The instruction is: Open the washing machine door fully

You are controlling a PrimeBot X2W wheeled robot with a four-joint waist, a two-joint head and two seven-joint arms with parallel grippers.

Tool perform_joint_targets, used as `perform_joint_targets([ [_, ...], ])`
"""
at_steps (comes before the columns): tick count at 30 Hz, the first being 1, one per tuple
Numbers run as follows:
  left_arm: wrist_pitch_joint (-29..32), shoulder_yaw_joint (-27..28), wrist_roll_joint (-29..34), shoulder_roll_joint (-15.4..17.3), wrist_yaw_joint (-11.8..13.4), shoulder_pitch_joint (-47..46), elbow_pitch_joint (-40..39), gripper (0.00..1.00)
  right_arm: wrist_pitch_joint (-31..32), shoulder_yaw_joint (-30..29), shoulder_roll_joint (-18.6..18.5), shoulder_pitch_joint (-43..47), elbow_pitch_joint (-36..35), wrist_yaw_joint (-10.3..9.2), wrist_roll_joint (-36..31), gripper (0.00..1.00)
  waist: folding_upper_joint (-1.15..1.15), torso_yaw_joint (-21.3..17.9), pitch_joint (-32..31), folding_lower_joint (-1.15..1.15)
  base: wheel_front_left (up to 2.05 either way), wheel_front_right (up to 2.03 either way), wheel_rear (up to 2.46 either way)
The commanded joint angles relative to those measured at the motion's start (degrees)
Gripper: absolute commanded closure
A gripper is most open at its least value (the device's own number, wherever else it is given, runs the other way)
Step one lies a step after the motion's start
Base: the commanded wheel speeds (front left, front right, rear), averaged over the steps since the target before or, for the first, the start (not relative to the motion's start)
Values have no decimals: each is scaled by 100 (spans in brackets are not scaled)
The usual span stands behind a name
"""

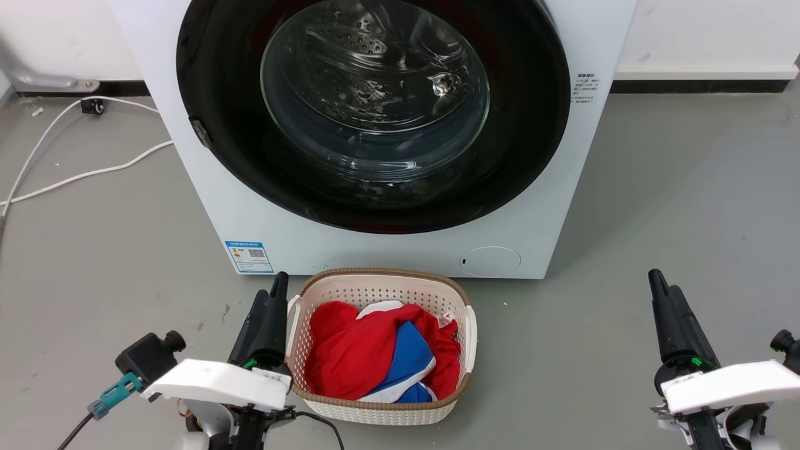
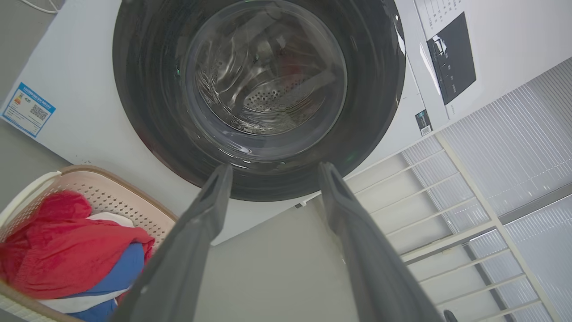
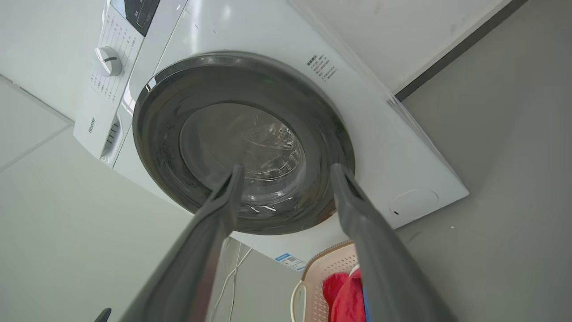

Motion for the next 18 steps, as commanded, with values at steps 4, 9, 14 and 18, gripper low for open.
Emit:
perform_joint_targets([
  [4, -113, -69, 649, 48, -13, -171, -91, 0, 3, 13, -6, 20, -223, 6, -580, 0, 0, 7, -5, 0, 0, 0, 0],
  [9, -209, -76, 1176, 43, 12, -164, -126, 0, 30, -1, 8, 85, -333, 7, -1069, 0, 0, 10, -9, 0, 0, 0, 0],
  [14, -314, -166, 1863, 104, 54, -177, -169, 0, 78, 7, 6, 158, -457, 7, -1648, 0, 0, 9, -15, 0, 0, 0, 0],
  [18, -385, -220, 2228, 119, 120, -152, -169, 0, 127, -6, 7, 195, -528, 8, -2015, 0, 0, 4, -20, 0, 0, 0, 0],
])
